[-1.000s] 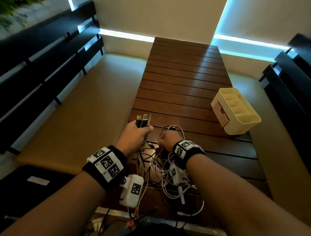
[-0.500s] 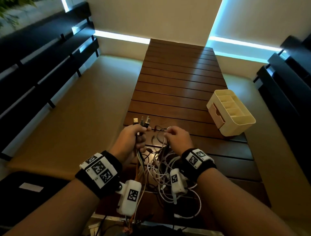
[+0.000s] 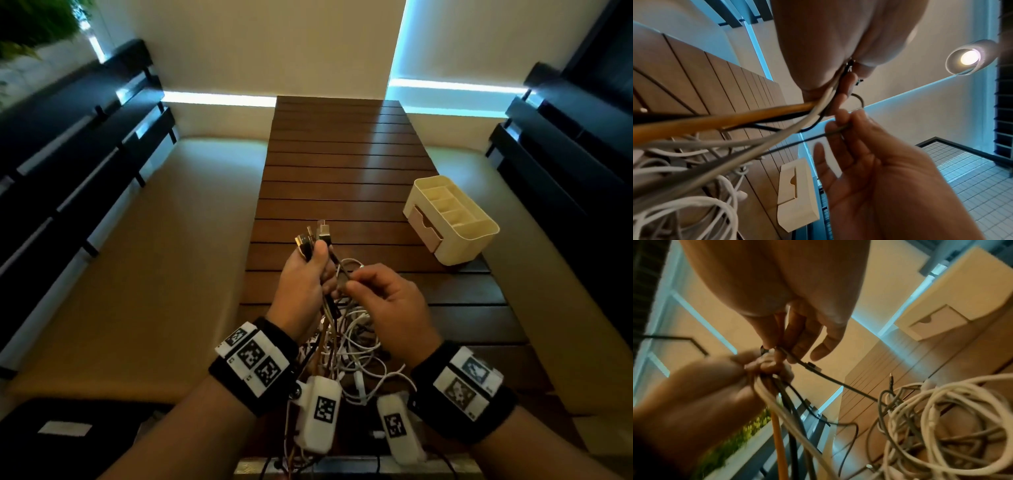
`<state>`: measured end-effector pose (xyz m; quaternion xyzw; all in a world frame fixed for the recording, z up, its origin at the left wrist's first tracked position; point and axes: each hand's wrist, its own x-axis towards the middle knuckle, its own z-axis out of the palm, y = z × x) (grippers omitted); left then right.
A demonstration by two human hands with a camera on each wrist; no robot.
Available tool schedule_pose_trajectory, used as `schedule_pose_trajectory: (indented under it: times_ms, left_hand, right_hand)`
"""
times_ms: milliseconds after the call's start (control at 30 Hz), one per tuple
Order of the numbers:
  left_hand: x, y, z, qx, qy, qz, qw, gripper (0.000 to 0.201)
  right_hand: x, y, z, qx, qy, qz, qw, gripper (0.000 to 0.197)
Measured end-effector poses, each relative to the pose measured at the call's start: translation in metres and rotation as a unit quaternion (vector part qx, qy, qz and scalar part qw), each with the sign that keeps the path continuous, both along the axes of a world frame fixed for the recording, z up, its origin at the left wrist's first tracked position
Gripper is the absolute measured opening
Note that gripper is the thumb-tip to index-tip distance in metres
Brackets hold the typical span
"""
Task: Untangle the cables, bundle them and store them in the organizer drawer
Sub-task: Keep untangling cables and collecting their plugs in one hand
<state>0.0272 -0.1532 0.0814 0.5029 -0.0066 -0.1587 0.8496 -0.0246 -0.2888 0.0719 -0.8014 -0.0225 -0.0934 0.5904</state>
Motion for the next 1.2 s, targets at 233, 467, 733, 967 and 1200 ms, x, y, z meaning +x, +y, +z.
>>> schedule_pose_trajectory:
  times_ms: [233,467,733,967,1200]
  left_hand:
    - [-0.007,0.006,-0.005,0.033,-0.019,-0.001,0.999,0.037]
    - [-0.013,0.01,-0.007,-0.036,0.034,-0.039,0.998,0.053]
    - [-0.018,0.025,0.0,0.033,-0.031,-0.062,0.997,0.02]
    - [-0.022,0.026,0.003,0.048,-0.074,-0.081,0.993,0.018]
    - [-0.024,0.027,0.01,0.072,-0.085,-0.066,0.992,0.024]
  right_hand:
    - [-0.007,-0.003,0.001,-0.012,-0.069,-0.043,0.997,0.016]
    - [-0.011,0.001,0.009,-0.029,-0.106,0.061,0.992,0.016]
    - [-0.025,0.004,-0.014,-0.074,-0.015,0.125,0.989,0.011]
    - [-0.026,0.005,-0.01,-0.096,-0.056,0.106,0.988,0.01]
    - [-0.024,0.006,-0.009,-0.102,-0.051,0.105,0.988,0.011]
